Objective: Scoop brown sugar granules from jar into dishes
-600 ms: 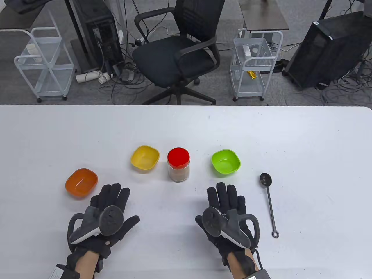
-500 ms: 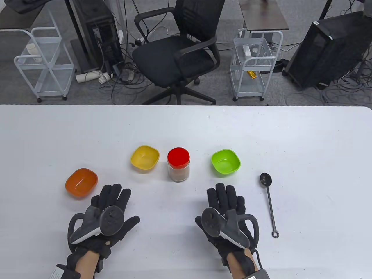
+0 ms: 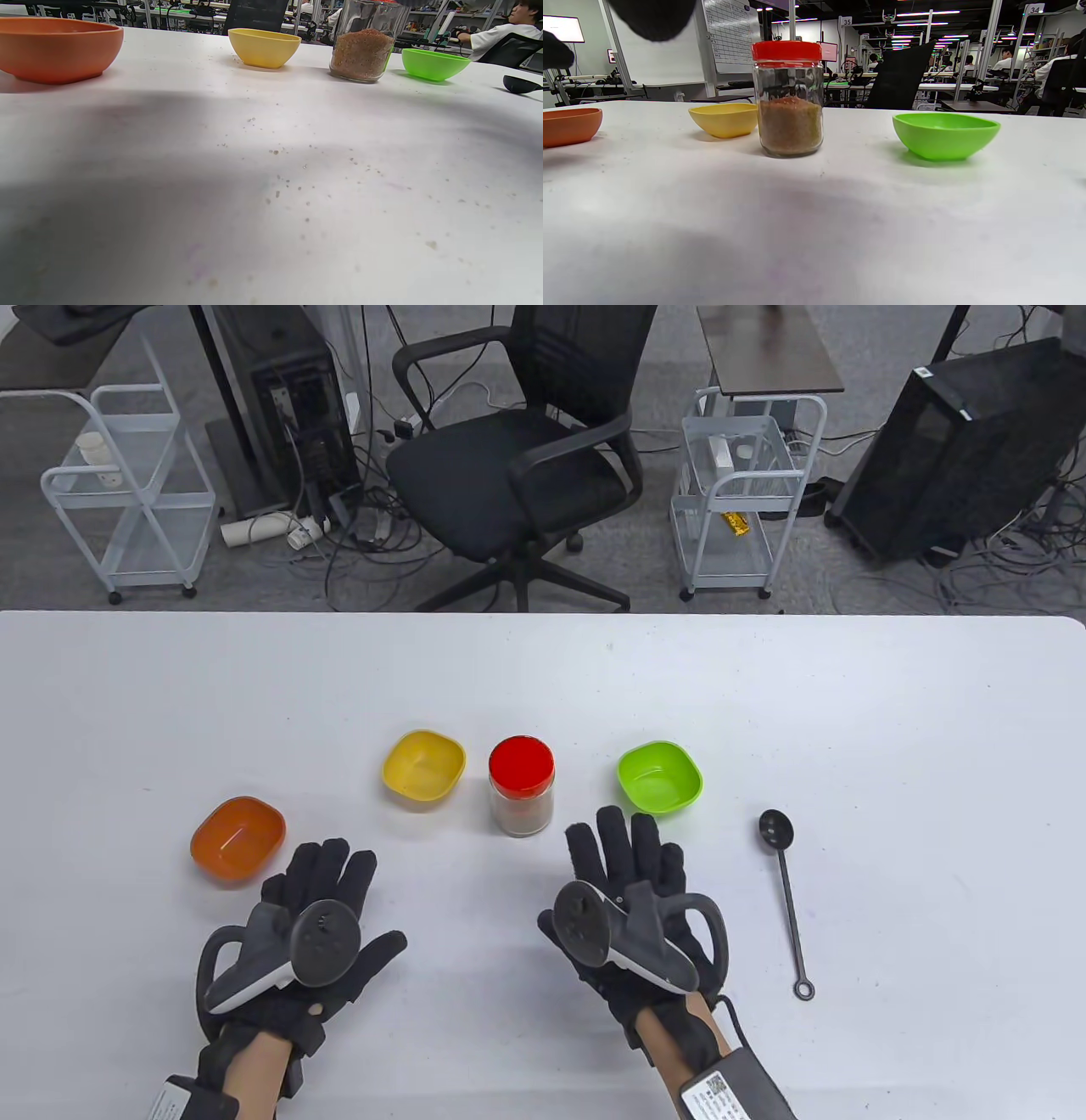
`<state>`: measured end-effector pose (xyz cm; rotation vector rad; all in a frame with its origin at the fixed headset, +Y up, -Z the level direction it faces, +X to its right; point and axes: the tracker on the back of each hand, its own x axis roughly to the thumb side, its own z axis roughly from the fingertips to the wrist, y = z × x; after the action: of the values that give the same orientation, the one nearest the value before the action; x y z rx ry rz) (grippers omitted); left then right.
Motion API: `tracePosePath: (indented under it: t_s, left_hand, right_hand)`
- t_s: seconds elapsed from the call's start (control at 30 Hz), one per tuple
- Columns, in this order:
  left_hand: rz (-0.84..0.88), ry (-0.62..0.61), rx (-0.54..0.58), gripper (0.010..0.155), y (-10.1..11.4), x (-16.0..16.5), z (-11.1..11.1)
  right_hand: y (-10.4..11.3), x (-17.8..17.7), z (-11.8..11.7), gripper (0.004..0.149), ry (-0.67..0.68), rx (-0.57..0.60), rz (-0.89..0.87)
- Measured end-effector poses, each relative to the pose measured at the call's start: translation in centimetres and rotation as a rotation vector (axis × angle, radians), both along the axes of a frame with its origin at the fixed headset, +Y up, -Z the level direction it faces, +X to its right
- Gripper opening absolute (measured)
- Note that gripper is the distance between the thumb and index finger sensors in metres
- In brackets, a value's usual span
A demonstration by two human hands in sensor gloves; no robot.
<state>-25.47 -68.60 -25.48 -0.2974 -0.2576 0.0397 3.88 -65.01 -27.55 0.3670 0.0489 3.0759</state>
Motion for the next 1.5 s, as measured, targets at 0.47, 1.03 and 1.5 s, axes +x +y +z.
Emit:
tracePosePath:
  t_s: [0.47,1.03,1.5]
  left_hand:
    - [0.012,0.054,-0.029,0.094,-0.5,-0.9,0.1]
    - [0.023,0.087,-0.059,0.095,-0.8,-1.4,0.1]
    - [0.021,0.075,-0.084,0.097,-1.0,-1.3,-0.2]
  right_hand:
    - [2.6,-6.1,-9.3,0.09,0.047,0.009,0.013]
    - [-1.4,-8.0,-15.1,0.09,0.012,-0.058,0.099]
    - [-1.1,-7.7,-14.8,0.08,0.042,0.082,0.1]
